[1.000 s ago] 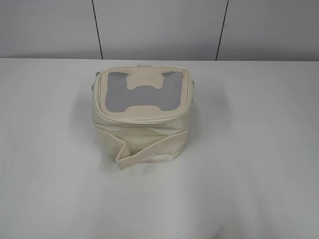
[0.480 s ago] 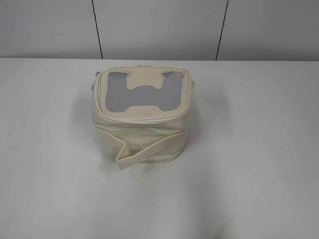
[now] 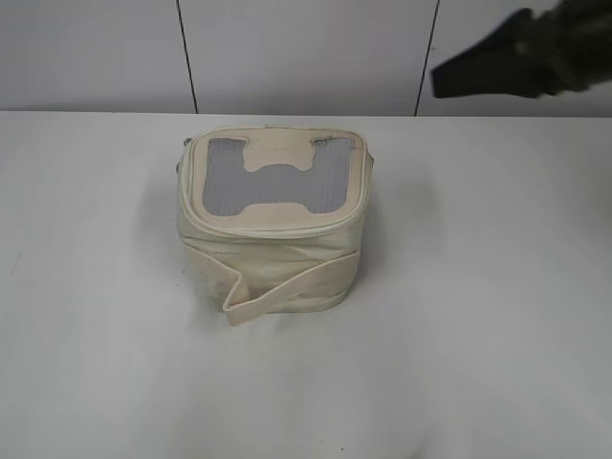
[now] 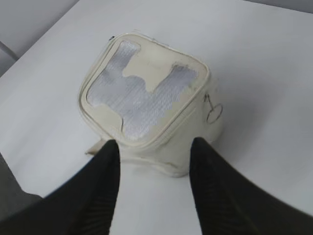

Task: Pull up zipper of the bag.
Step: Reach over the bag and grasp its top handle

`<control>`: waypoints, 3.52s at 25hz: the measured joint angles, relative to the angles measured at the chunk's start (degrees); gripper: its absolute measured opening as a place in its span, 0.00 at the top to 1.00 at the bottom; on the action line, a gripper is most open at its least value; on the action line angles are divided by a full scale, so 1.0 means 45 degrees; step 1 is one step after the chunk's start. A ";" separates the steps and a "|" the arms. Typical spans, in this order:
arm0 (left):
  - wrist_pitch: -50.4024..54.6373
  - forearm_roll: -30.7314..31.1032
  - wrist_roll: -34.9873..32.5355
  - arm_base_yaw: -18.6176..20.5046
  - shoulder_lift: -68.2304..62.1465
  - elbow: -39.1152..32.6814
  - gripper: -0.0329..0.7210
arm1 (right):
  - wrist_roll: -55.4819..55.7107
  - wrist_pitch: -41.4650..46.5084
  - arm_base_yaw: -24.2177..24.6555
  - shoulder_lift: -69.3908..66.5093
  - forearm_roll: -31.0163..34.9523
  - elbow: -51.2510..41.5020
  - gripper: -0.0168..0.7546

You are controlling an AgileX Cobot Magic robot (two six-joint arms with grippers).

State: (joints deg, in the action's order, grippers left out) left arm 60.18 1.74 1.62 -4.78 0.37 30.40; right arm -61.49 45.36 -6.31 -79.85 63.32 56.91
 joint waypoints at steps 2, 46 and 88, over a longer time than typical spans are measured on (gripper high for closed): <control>0.0000 0.0000 0.0000 0.0000 0.0000 0.0000 0.68 | -0.0235 0.0270 -0.0792 -0.1968 -0.0246 0.1886 0.49; -0.6174 -0.8747 -0.7222 -0.0015 -0.8435 0.0673 0.68 | 0.1858 0.5149 -0.4232 -1.3831 -0.3057 1.7404 0.60; -0.3475 -2.0517 -3.0779 0.1604 -2.2644 0.4076 0.46 | 0.2288 0.5417 -0.4268 -1.4626 -0.3435 1.7773 0.92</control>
State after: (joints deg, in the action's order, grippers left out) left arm 44.54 -90.59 -136.89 2.44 -101.53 48.74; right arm -51.20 69.74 -25.51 -145.67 47.86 136.89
